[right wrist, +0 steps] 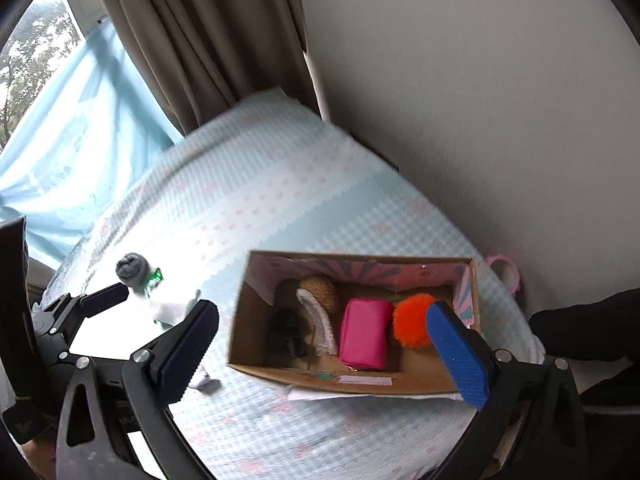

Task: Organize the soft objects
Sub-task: 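Move both grippers back toward the grey sock ball and white pad, then grasp the grey sock ball with the left gripper while the right grasps the white pad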

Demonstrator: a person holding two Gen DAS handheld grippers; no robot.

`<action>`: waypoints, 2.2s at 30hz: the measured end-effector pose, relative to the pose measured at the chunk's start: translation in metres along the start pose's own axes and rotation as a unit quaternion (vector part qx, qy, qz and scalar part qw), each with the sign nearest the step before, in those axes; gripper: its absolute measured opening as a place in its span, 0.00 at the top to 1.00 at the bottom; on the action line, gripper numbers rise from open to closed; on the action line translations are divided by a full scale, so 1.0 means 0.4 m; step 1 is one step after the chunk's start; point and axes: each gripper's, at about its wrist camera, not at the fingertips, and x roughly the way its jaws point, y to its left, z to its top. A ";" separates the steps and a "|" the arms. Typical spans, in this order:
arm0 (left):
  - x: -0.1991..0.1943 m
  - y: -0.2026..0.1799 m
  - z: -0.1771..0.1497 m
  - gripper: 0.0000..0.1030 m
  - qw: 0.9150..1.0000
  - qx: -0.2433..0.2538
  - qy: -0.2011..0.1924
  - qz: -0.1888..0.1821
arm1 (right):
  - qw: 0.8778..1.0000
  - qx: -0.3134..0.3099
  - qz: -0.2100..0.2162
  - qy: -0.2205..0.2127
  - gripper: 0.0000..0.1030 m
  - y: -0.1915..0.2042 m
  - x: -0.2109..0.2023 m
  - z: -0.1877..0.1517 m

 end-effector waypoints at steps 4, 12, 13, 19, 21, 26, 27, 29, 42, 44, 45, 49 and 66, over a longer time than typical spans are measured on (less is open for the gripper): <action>-0.115 0.045 -0.029 0.00 0.999 -0.003 -0.035 -0.002 | 0.999 0.011 -0.014 -0.035 0.00 0.052 -0.100 -0.017; -0.326 0.190 -0.141 0.00 0.995 -0.035 -0.094 0.000 | 0.995 0.001 -0.031 -0.093 0.00 0.182 -0.258 -0.106; -0.353 0.214 -0.161 0.00 0.994 -0.038 -0.102 0.005 | 0.994 -0.002 -0.032 -0.101 0.00 0.200 -0.276 -0.122; -0.457 0.338 -0.270 0.00 0.989 -0.050 -0.135 0.034 | 0.987 -0.032 -0.057 -0.145 0.00 0.304 -0.342 -0.212; -0.477 0.378 -0.295 0.00 0.988 -0.053 -0.139 0.041 | 0.987 -0.034 -0.056 -0.150 0.00 0.341 -0.346 -0.237; -0.511 0.504 -0.361 0.00 0.986 -0.064 -0.140 0.059 | 0.990 -0.035 -0.032 -0.135 0.00 0.429 -0.320 -0.270; -0.513 0.528 -0.370 0.00 0.986 -0.066 -0.139 0.060 | 0.990 -0.034 -0.025 -0.133 0.00 0.449 -0.311 -0.274; -0.511 0.581 -0.385 0.00 0.986 -0.071 -0.138 0.063 | 0.991 -0.028 -0.010 -0.127 0.00 0.489 -0.288 -0.282; -0.355 0.877 -0.383 0.00 0.983 -0.122 -0.108 0.082 | 0.997 0.000 0.054 -0.055 0.00 0.672 -0.002 -0.265; -0.310 0.910 -0.367 0.00 0.984 -0.127 -0.095 0.080 | 0.997 0.012 0.061 -0.045 0.00 0.683 0.053 -0.253; -0.283 0.929 -0.357 0.00 0.985 -0.132 -0.087 0.075 | 0.997 0.021 0.064 -0.039 0.00 0.687 0.091 -0.245; -0.181 0.978 -0.314 0.00 0.986 -0.143 -0.059 0.067 | 0.996 0.055 0.064 -0.011 0.00 0.692 0.212 -0.220; 0.329 1.095 -0.164 0.03 0.991 -0.116 0.031 0.051 | 0.984 0.134 0.017 0.114 0.00 0.663 0.731 -0.161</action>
